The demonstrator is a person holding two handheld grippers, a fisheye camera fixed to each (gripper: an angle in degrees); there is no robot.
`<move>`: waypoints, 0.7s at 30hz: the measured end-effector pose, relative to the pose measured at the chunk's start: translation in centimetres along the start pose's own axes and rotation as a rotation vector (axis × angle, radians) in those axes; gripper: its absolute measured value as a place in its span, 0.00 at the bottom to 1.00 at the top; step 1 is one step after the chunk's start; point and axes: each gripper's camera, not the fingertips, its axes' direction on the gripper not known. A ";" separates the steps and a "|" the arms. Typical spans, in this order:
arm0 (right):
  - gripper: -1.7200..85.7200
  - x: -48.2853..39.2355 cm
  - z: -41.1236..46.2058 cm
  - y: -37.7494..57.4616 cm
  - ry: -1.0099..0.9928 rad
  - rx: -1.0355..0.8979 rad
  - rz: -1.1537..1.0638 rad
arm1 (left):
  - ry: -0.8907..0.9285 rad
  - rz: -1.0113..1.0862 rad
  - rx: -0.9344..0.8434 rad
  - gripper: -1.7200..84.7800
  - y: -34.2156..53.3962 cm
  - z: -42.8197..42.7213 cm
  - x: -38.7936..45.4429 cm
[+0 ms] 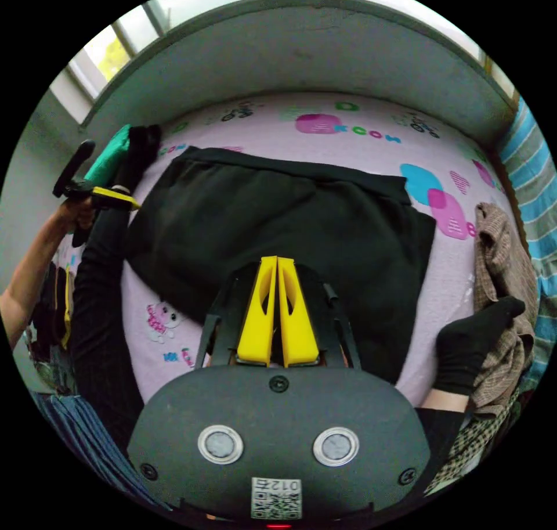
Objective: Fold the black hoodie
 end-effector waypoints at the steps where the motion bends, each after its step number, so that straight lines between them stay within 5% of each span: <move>1: 0.01 -1.2 0.4 0.5 -0.020 -0.010 -0.025 | -0.008 0.023 -0.009 0.02 0.6 0.3 0.6; 16: 0.01 -1.3 4.3 2.3 -0.066 -0.171 -0.084 | -0.128 0.019 -0.125 0.02 2.1 5.1 3.1; 21: 0.01 2.1 1.0 5.9 -0.036 -0.109 -0.008 | -0.212 -0.004 0.028 0.02 4.0 2.2 6.2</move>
